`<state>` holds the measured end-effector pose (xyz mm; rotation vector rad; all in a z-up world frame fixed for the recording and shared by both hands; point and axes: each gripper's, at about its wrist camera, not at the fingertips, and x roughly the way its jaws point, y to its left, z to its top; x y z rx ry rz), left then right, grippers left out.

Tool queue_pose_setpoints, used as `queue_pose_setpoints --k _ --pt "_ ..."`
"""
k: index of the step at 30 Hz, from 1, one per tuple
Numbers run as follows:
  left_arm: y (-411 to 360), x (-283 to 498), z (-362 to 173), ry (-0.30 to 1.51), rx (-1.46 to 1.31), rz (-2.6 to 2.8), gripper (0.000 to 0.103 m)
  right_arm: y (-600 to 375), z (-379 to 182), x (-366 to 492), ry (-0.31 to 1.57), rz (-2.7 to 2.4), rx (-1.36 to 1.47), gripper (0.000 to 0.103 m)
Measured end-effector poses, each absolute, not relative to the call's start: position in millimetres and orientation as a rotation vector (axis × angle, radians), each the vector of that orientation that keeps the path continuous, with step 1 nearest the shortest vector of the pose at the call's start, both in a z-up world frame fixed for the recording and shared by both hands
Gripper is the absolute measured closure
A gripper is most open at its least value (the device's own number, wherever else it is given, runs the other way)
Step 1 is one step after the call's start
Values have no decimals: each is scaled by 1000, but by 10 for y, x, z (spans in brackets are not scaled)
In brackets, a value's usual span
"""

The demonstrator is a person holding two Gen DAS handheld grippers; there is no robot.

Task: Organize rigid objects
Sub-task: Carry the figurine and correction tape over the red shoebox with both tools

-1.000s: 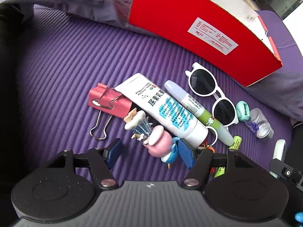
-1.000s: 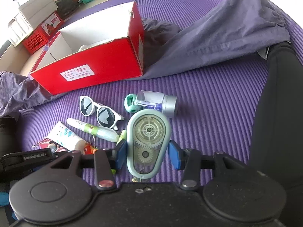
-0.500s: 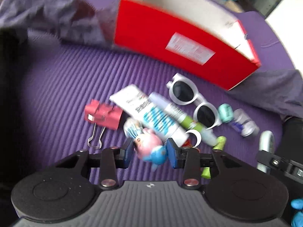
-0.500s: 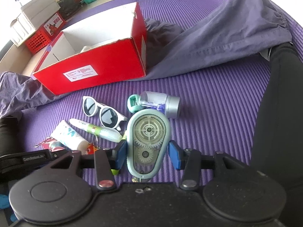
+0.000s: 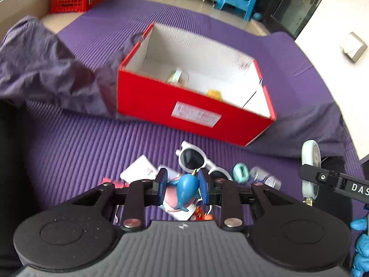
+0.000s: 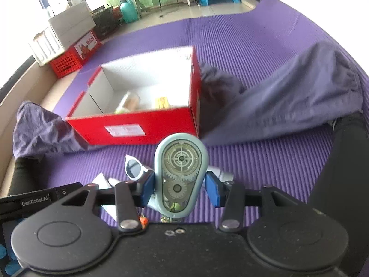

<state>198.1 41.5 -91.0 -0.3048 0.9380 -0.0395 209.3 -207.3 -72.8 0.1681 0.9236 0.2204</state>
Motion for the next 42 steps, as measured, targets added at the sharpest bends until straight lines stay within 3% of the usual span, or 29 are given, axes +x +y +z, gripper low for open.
queue_pose_setpoints --k 11,17,42 --pt "431 2590 -125 799 -246 -71 75 -1869 -208 2652 826 267 114 57" --pt "431 3103 12 772 -194 -54 75 -1673 -206 3109 830 268 75 57" --pt "514 4475 -1106 935 -48 56 75 -929 -1347 4243 1029 308 -68 57"
